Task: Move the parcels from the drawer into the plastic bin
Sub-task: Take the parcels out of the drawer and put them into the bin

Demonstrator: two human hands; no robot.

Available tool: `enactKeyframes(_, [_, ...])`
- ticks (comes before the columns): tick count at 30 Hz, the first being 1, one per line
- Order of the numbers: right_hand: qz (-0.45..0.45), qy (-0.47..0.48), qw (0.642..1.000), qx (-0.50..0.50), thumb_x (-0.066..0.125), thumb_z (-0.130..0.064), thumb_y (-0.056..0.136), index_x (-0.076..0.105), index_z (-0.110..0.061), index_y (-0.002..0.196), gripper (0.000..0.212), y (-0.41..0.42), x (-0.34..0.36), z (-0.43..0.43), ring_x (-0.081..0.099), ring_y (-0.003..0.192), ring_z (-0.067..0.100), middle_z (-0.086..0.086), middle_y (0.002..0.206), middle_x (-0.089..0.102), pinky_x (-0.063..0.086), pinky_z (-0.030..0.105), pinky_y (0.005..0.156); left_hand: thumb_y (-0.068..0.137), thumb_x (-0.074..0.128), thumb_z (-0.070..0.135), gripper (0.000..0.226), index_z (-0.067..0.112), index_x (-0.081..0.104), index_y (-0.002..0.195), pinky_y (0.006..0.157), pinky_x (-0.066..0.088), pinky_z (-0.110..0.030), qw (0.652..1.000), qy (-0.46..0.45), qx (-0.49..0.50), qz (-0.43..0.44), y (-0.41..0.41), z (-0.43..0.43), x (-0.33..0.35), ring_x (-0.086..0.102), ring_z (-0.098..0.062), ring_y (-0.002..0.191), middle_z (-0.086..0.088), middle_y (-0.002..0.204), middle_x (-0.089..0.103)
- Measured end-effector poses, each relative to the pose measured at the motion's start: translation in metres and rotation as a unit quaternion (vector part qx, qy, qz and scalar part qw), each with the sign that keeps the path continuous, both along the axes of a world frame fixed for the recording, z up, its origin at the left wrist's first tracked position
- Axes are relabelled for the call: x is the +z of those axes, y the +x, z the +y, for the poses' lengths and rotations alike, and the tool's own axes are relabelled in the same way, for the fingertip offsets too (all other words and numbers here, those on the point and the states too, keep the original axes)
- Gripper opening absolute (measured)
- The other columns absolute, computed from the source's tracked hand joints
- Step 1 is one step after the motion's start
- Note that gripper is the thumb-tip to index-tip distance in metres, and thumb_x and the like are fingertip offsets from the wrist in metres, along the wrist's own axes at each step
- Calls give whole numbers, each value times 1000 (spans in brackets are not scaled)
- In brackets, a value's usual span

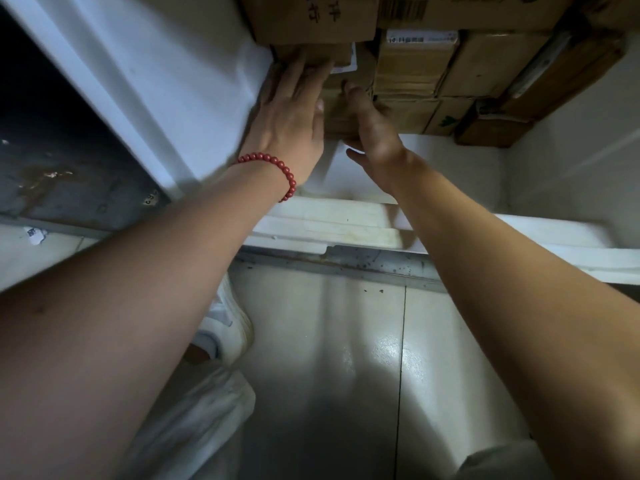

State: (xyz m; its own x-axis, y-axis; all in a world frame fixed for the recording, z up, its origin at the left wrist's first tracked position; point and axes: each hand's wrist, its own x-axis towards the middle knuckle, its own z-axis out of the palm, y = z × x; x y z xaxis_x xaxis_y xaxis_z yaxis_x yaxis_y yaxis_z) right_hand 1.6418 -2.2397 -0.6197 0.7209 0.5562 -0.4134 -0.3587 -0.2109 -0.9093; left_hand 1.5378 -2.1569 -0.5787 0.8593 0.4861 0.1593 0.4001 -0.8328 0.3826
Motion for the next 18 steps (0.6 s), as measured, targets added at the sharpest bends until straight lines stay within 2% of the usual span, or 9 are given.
enactKeyframes(4, [-12,8,1000,-5,52,-44,95,28,-11,148,67,-2,1,-5,46,131,26,9,144,47,41,37,100,103,25,26,49,27,18,152,119,14,-41,999,22,-21,14,6,5,9,9,-24,146,1,159,15])
enactKeyframes(8, [-10,-8,1000,19,53,-48,94,29,-20,147,65,-8,7,-17,47,128,20,3,143,47,43,36,101,103,28,29,50,25,19,151,118,16,-42,999,26,-19,26,7,5,15,11,-25,146,0,158,18])
enactKeyframes(11, [0,-13,1000,20,55,-50,92,29,-20,144,66,-16,14,-26,48,124,22,4,140,47,46,36,100,102,29,31,50,25,20,151,118,16,-42,999,22,-27,24,6,7,23,14,-24,145,-1,158,20])
enactKeyframes(15, [20,-5,1000,7,58,-49,91,36,-21,134,56,-27,30,-37,54,114,18,2,128,52,52,36,91,101,33,36,51,25,25,150,117,21,-44,999,3,-34,27,1,7,35,22,-25,143,-2,156,25])
enactKeyframes(18, [17,-14,999,37,51,-50,94,38,-24,138,53,-35,41,-47,56,109,18,1,125,56,51,32,86,99,33,42,52,27,25,148,115,23,-46,998,-11,-26,51,-13,-4,42,23,-28,141,-4,154,26])
